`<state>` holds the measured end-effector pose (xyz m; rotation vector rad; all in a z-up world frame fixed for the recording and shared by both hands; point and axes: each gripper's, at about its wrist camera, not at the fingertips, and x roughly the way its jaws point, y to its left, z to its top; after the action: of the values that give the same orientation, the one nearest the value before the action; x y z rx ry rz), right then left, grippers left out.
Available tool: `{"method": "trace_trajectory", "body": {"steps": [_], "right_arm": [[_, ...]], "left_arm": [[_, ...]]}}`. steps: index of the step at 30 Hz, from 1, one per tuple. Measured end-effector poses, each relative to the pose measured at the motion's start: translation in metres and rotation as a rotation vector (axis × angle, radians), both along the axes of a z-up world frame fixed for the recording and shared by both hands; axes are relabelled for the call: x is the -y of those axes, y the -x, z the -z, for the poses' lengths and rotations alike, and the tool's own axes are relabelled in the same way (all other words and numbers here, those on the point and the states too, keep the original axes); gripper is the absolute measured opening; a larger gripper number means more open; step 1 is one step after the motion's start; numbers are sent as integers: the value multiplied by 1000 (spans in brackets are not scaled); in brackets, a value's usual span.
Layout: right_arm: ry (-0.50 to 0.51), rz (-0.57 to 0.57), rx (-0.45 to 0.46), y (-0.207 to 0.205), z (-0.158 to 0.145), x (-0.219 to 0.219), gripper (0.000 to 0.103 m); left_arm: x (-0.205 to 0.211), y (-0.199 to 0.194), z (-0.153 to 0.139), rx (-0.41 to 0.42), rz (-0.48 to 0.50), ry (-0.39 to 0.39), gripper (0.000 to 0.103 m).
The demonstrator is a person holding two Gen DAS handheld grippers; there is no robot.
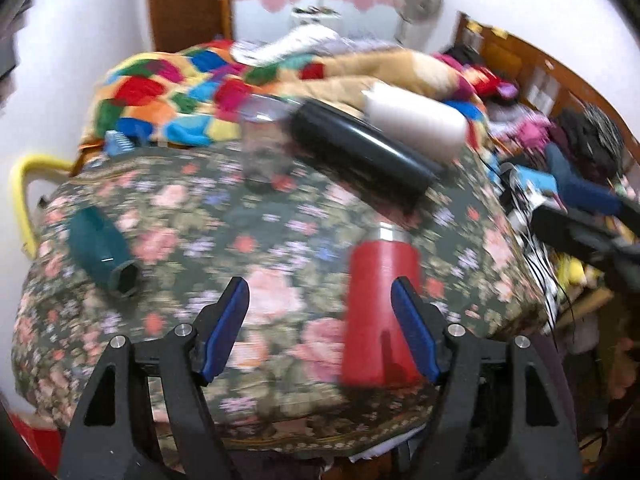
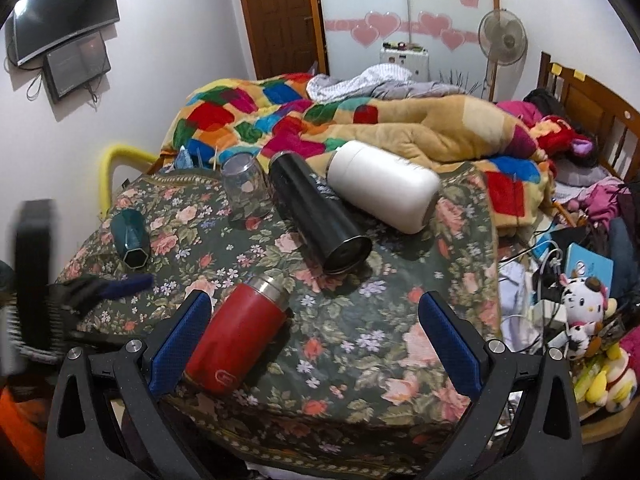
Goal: Flip cup upright
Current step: 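Bring the right tool to grasp the red thermos while the left tool releases it, then rotate the held red thermos with the right tool until its opening faces up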
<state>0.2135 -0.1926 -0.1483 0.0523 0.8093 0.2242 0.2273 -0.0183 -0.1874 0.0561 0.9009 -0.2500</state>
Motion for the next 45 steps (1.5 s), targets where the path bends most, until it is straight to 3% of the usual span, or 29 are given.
{"method": "trace_trajectory", "body": {"steps": [6, 11, 17, 22, 30, 38, 45], "right_arm": [[-16, -44, -107, -24, 27, -31, 102], [-40, -84, -225, -40, 55, -53, 92], [-58, -111, -341, -50, 80, -72, 84], [-18, -109, -366, -56, 90, -80, 84], [-43, -149, -435, -67, 106, -94, 71], [-19, -176, -387, -67, 99, -100, 63], [-3, -173, -261, -57, 65, -91, 60]], "left_arm": [[-48, 14, -9, 82, -138, -44, 74], [-71, 25, 0, 80, -195, -43, 74], [-76, 37, 14, 62, -212, -35, 74], [-75, 40, 18, 70, -212, -42, 74], [-78, 40, 22, 65, -232, -37, 74], [-82, 39, 23, 62, -247, -47, 74], [-85, 36, 19, 70, -262, -39, 74]]}}
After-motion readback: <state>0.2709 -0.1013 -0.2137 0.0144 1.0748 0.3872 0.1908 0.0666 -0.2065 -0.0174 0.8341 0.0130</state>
